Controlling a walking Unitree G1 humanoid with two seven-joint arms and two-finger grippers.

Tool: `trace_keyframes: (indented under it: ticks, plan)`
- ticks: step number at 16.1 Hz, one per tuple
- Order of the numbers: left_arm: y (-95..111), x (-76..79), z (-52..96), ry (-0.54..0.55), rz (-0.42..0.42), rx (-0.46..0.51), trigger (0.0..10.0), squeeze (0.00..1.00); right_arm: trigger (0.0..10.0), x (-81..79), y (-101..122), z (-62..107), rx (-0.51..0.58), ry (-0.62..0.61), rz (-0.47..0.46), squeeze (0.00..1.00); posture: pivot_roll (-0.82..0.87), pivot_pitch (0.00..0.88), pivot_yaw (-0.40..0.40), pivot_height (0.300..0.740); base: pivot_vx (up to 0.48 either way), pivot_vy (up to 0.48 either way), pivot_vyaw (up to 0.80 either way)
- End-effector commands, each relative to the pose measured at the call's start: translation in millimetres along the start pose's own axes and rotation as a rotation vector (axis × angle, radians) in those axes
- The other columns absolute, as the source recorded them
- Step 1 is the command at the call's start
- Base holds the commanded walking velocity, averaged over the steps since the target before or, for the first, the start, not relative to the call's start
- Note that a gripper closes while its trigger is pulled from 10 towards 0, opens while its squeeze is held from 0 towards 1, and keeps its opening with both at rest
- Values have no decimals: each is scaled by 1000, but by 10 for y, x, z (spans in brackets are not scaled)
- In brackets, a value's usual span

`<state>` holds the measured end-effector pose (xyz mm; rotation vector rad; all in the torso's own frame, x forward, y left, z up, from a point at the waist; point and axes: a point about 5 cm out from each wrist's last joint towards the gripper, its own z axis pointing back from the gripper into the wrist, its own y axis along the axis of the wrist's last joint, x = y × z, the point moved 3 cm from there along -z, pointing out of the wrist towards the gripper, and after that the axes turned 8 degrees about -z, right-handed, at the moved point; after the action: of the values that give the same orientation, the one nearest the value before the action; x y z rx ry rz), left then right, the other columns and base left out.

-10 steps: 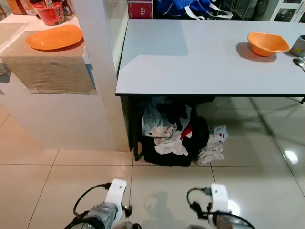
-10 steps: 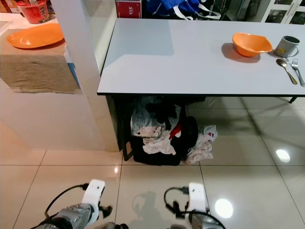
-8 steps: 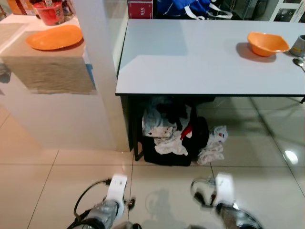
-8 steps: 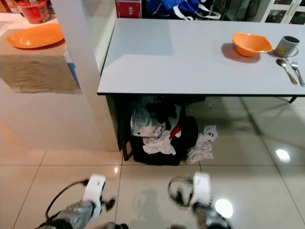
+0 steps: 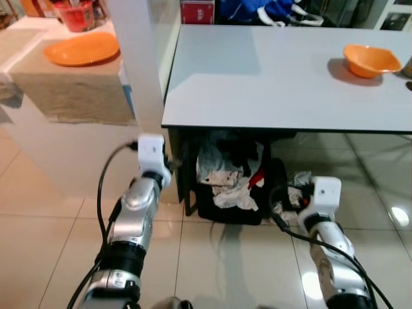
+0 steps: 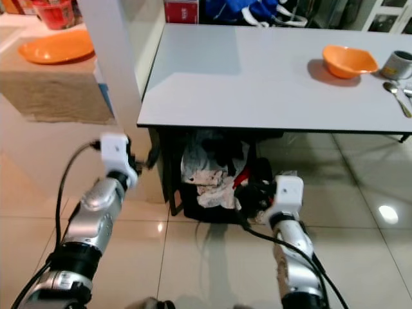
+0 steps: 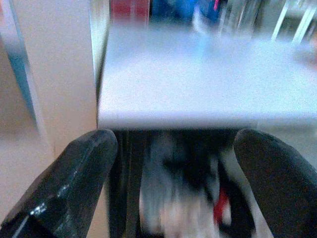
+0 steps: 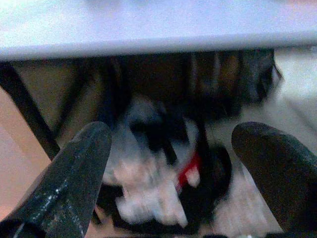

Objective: Setting the table

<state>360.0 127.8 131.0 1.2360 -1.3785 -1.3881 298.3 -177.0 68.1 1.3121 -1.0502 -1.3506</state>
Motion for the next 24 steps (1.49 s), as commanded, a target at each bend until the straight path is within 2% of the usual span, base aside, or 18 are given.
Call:
trace_keyframes:
  ticks: [1, 2, 3, 4, 5, 8, 9, 10, 11, 12, 15, 20, 24]
  plan:
    - [395, -14, 4, 0, -22, 144, 10000, 0, 10000, -79, 300, 9, 121, 7, -1, 0, -99, 0, 34, 727, 0, 0, 0]
    - [443, -12, 42, -5, -32, 165, 10000, 0, 10000, -111, 382, 23, 148, 8, -7, 0, -100, 0, 36, 727, 0, 0, 0]
    - [430, -15, 166, -20, -57, 159, 10000, 0, 10000, -201, 598, 58, 209, 17, 0, 0, -105, 0, 41, 727, 0, 0, 0]
    - [401, -20, 218, -22, -61, 144, 10000, 0, 10000, -235, 676, 76, 227, 22, 3, 0, -107, 0, 43, 727, 0, 0, 0]
    - [206, -58, 336, -14, -39, 45, 10000, 0, 10000, -228, 847, 106, 264, 16, 22, 0, -109, 0, 41, 727, 0, 0, 0]
    - [120, -10, 394, -42, -43, -39, 10000, 0, 10000, -74, 735, 167, 206, -26, 57, 0, -106, 0, 41, 727, 0, 0, 0]
    - [49, -15, 456, -52, -64, -76, 10000, 0, 10000, -63, 716, 179, 194, -27, 71, 0, -111, 0, 42, 727, 0, 0, 0]
    - [-59, -69, 619, -58, -65, -133, 10000, 0, 10000, -43, 694, 205, 168, -39, 79, 0, -109, 0, 37, 727, 0, 0, 0]
    - [-67, -62, 703, -73, -75, -137, 10000, 0, 10000, -43, 669, 239, 150, -38, 72, 0, -105, 0, 34, 727, 0, 0, 0]
    - [-47, -53, 725, -68, -67, -128, 10000, 0, 10000, -59, 658, 261, 142, -29, 68, 0, -105, 0, 34, 727, 0, 0, 0]
    - [32, 4, 640, -47, -63, -102, 10000, 0, 10000, -128, 575, 254, 103, 0, 52, 0, -104, 0, 25, 727, 0, 0, 0]
    - [45, -122, 483, 26, -70, -108, 10000, 0, 10000, -179, 525, 238, 72, 18, 35, 0, -110, 0, 33, 727, 0, 0, 0]
    - [66, -90, 407, 33, -46, -105, 10000, 0, 10000, -226, 499, 229, 60, 30, 24, 0, -110, 0, 34, 727, 0, 480, 0]
